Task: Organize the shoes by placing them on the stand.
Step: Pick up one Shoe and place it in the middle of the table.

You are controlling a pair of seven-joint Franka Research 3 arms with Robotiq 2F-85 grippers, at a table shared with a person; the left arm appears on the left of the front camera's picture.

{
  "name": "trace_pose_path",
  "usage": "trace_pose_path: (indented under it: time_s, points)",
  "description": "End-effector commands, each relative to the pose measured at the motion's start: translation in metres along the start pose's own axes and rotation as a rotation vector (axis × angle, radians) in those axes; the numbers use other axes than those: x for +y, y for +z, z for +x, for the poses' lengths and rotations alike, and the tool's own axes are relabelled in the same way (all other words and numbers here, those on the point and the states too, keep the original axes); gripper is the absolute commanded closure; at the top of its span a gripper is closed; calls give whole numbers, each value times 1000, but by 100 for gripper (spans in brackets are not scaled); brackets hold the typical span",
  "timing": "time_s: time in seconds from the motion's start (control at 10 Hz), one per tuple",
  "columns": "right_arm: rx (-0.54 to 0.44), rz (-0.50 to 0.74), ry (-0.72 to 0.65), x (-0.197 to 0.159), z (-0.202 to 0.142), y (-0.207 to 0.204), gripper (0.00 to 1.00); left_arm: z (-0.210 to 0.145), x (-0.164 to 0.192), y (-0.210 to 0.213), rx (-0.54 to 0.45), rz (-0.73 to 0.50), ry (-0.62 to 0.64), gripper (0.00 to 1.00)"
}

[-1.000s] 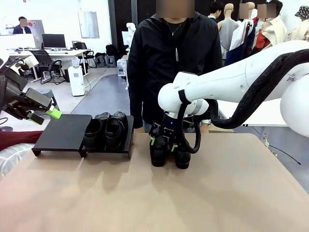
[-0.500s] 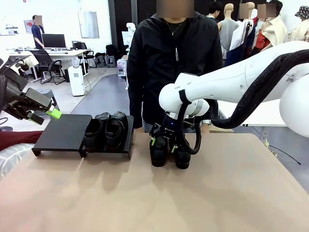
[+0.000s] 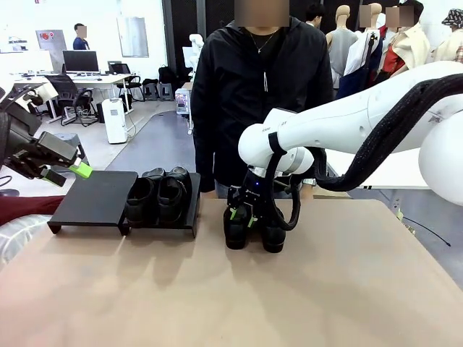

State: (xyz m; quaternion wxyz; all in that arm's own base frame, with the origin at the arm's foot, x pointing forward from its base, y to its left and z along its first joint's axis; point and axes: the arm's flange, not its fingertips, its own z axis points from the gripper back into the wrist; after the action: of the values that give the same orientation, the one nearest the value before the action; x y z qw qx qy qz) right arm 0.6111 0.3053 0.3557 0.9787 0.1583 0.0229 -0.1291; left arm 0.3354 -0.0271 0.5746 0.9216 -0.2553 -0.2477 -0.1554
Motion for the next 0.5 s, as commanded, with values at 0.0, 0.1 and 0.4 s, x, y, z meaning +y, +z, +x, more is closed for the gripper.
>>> trace_pose_path:
  time_s: [0.0, 0.1, 0.4]
  points:
    - [-22, 22, -40, -4, -4, -3, 100, 1, 0, 2, 6, -7, 7, 0]
    - [-27, 21, -42, -4, -4, -3, 100, 1, 0, 2, 6, -7, 7, 0]
    - [-16, 15, -41, -5, -4, -4, 100, 1, 0, 2, 6, -7, 7, 0]
